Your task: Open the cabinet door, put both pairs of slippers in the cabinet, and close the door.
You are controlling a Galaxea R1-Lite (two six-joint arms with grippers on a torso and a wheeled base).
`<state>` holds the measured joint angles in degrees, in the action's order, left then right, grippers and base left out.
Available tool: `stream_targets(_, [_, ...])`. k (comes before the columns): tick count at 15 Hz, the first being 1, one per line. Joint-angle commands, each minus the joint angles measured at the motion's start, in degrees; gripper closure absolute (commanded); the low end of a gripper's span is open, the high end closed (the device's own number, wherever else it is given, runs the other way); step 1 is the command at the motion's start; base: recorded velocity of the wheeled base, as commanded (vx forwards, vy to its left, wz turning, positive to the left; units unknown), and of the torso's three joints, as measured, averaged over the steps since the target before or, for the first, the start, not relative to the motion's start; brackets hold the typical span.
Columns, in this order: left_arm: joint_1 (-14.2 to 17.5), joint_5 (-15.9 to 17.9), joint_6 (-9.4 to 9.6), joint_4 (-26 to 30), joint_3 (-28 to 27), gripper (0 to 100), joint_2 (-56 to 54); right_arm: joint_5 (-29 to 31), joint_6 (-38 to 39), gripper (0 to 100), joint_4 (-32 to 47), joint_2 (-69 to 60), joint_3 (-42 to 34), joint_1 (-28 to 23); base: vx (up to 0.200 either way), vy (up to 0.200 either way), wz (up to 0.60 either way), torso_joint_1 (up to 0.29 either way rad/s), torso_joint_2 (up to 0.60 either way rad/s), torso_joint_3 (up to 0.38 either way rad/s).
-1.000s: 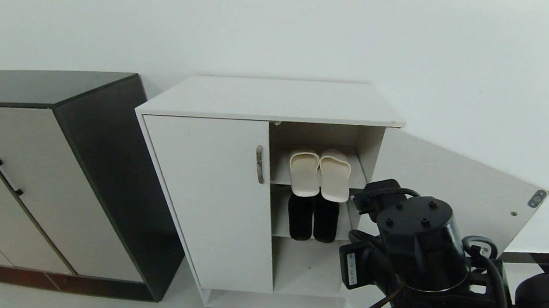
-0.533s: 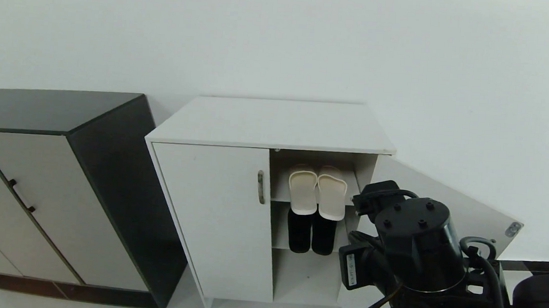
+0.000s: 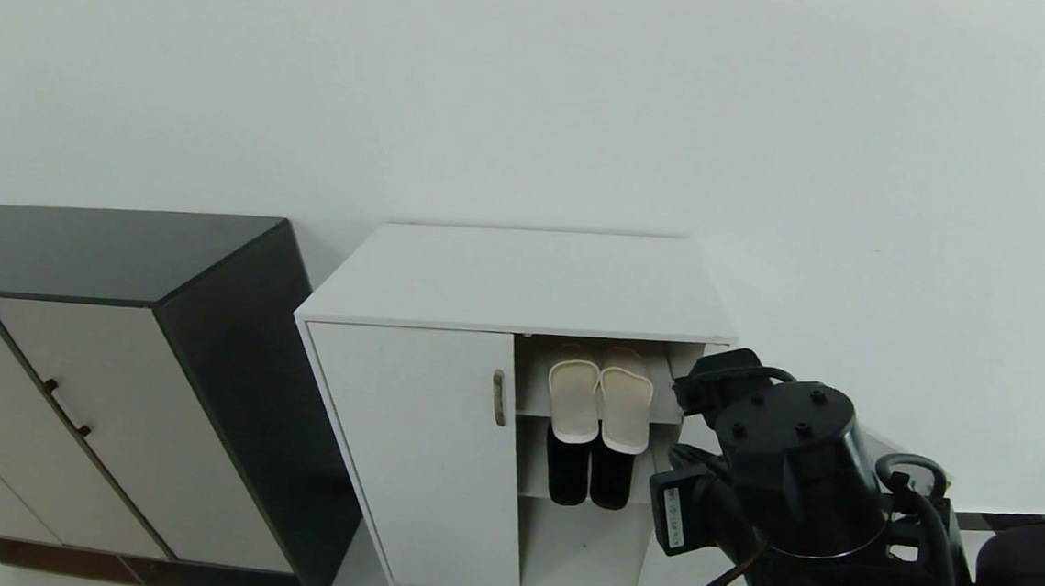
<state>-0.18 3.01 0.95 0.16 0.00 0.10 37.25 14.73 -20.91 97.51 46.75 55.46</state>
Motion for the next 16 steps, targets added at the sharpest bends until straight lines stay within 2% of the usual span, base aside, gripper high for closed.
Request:
stream_targets(1, [0.0,0.1,0.02,0.0,0.0,100,0.0,0.0,-0.9,100,-0.2,0.1,-1.3,-0.2,0.000,0.000,0.00,0.124,-0.26,-0.139])
stream_targets(7, [0.0,0.0,0.02,0.0,0.0,100,0.0,0.0,-1.3,100,-2.0,-0.1,-1.8,-0.1,0.000,0.000,0.00,0.017,-0.04,-0.021])
stream_targets(16, [0.0,0.1,0.02,0.0,0.0,100,0.0,0.0,-1.5,100,-2.2,0.1,-2.1,-0.7,0.000,0.000,-0.60,0.004,0.00,0.000])
